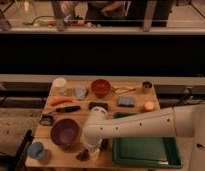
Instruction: Place grapes in plastic cup
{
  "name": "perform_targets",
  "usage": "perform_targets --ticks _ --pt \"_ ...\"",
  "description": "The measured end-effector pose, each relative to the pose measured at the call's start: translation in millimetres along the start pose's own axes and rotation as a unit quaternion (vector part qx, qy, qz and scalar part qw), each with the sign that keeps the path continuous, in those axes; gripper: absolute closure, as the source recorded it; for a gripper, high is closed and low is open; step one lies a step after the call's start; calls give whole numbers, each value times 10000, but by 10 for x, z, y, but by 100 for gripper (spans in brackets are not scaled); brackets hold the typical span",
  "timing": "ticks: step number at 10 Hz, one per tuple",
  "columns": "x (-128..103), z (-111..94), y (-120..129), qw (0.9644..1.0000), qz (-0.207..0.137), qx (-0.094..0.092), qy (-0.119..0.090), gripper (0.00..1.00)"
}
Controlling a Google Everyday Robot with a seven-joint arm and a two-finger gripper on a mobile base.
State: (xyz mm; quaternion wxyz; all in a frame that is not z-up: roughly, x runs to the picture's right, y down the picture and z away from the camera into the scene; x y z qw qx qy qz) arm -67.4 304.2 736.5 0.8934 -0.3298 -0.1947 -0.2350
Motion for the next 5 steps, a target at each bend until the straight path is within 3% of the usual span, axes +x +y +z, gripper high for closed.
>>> perform_targets --ticks 5 --pt "141 72 -60 10000 8 34 10 20"
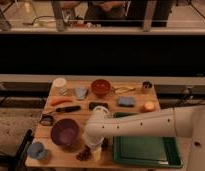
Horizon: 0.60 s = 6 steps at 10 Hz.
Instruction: Place grapes in plastic cup
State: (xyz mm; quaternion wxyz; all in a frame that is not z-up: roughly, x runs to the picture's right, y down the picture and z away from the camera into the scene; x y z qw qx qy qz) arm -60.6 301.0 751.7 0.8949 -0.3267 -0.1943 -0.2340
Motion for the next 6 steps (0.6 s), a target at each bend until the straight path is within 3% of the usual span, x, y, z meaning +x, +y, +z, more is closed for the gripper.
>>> perform_targets --ticks 3,5,6 --pt "83 26 4 10000 54 49 11 20" --pt "127 15 16 9998 104 121 71 34" --pt "145 -24 17 9997 127 181 126 47"
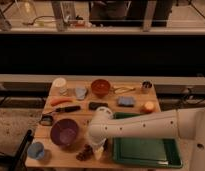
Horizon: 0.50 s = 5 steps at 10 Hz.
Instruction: Place grapes in plastic cup
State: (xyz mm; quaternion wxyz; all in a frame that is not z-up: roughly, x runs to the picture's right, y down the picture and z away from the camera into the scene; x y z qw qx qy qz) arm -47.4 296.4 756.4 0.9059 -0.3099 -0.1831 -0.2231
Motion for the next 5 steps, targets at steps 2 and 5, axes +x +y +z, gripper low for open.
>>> perform_targets --ticks 2,5 --pt "23 -49 -13 10000 6 52 57 63" --pt "81 -69 -30 9999 15 95 119 94"
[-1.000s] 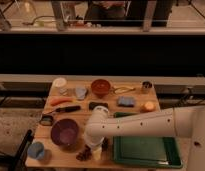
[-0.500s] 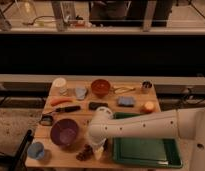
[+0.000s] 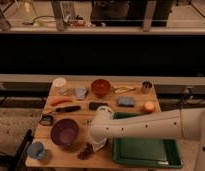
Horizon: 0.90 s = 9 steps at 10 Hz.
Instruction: Place grapes in plastic cup
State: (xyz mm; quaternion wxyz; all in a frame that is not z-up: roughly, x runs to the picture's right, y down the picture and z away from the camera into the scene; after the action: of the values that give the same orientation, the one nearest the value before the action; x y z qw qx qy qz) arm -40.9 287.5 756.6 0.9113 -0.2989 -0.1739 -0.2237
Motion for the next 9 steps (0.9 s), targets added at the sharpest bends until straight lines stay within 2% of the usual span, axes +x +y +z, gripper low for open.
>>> perform_targets --ticks 1,4,7,9 --pt "14 -4 9 10000 7 14 6 99" --pt "-2 -112 47 9999 -5 117 28 99" --pt "-124 -371 41 9994 -179 302 14 99" --pt "-307 -668 -7 9979 -430 477 48 99"
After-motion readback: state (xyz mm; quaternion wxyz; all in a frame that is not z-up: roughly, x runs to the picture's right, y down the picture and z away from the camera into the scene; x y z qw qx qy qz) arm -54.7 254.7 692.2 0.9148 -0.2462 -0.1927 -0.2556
